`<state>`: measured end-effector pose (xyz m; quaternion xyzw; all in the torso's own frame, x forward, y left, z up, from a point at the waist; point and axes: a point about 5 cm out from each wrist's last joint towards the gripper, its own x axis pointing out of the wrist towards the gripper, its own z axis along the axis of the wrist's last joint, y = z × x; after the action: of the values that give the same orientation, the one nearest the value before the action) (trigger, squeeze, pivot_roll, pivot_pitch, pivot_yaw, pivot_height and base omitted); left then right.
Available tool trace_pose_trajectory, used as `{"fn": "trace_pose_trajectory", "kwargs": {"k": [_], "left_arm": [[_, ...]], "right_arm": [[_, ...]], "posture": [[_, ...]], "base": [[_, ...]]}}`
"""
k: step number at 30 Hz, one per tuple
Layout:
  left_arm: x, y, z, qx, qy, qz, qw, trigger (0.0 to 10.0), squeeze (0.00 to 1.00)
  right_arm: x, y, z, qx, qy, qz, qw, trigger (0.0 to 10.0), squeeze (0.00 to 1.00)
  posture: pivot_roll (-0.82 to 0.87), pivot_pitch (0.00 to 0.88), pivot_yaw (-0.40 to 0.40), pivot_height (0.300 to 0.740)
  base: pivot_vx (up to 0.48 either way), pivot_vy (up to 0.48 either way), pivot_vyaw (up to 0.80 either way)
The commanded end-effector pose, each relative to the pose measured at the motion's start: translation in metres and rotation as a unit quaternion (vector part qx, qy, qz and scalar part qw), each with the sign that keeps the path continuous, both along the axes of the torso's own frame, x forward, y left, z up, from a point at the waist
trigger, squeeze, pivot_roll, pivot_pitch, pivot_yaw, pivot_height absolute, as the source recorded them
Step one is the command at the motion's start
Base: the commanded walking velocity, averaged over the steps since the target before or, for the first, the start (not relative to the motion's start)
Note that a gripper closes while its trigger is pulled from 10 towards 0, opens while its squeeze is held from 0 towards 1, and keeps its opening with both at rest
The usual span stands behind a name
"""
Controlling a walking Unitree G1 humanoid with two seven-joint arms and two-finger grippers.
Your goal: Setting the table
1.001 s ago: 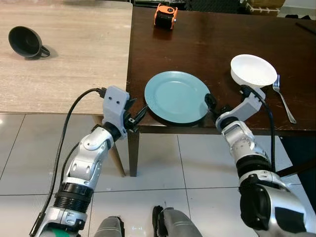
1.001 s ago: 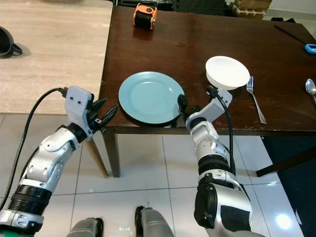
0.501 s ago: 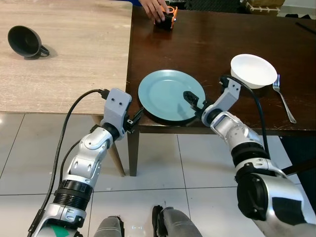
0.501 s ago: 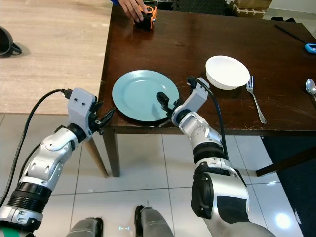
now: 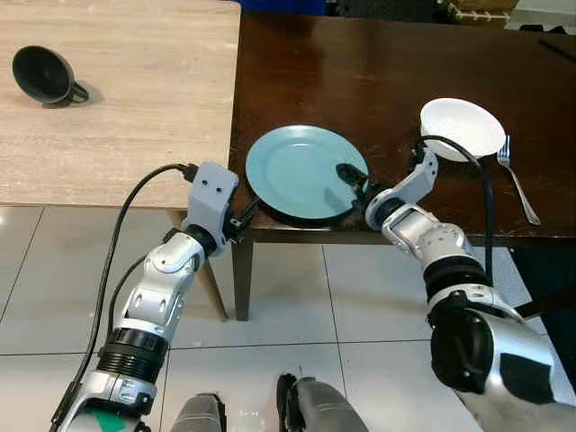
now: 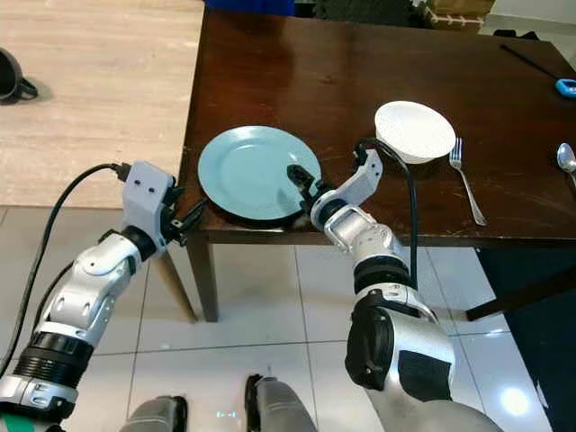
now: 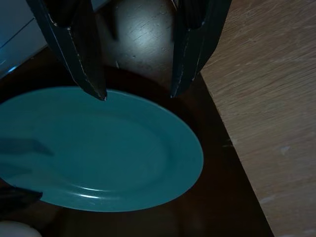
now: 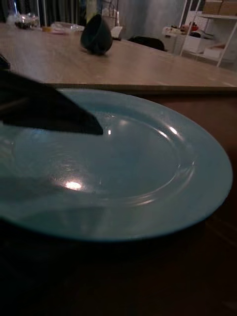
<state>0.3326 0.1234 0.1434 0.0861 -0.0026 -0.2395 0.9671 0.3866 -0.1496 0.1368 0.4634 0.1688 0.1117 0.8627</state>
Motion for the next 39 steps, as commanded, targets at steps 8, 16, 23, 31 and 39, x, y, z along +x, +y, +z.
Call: {"fn": "trace_pose_trajectory", "kwargs": {"k": [8, 16, 23, 31, 39], "left_arm": [[0.001, -0.001, -0.004, 0.0, 0.012, -0.001, 1.0, 10.0, 0.0], [0.001, 0.001, -0.004, -0.003, 0.014, 0.004, 1.0, 10.0, 0.0], [0.003, 0.006, -0.001, -0.01, 0.009, 0.014, 1.0, 10.0, 0.0], [0.005, 0.01, 0.005, -0.035, -0.007, 0.029, 0.999, 10.0, 0.0], [0.005, 0.029, 0.011, -0.077, -0.012, 0.061, 0.995, 10.0, 0.0]], "right_arm": [[-0.006, -0.001, -0.01, 0.04, 0.023, 0.004, 0.999, 0.0, 0.0], [-0.004, -0.004, -0.008, 0.057, 0.016, -0.011, 0.998, 0.0, 0.0], [0.0, -0.017, 0.0, 0.073, -0.019, -0.064, 0.995, 0.0, 0.0], [0.006, -0.049, 0.035, 0.173, -0.124, -0.15, 0.965, 0.0, 0.0], [0.001, -0.072, 0.057, 0.181, -0.207, -0.164, 0.947, 0.0, 0.0]], "posture": [[0.07, 0.153, -0.032, 0.74], [0.07, 0.149, -0.031, 0.74], [0.07, 0.148, -0.027, 0.74], [0.07, 0.145, -0.022, 0.74], [0.07, 0.137, -0.015, 0.74]], "base": [[0.0, 0.0, 0.0], [0.0, 0.0, 0.0], [0.0, 0.0, 0.0], [0.0, 0.0, 0.0], [0.0, 0.0, 0.0]]}}
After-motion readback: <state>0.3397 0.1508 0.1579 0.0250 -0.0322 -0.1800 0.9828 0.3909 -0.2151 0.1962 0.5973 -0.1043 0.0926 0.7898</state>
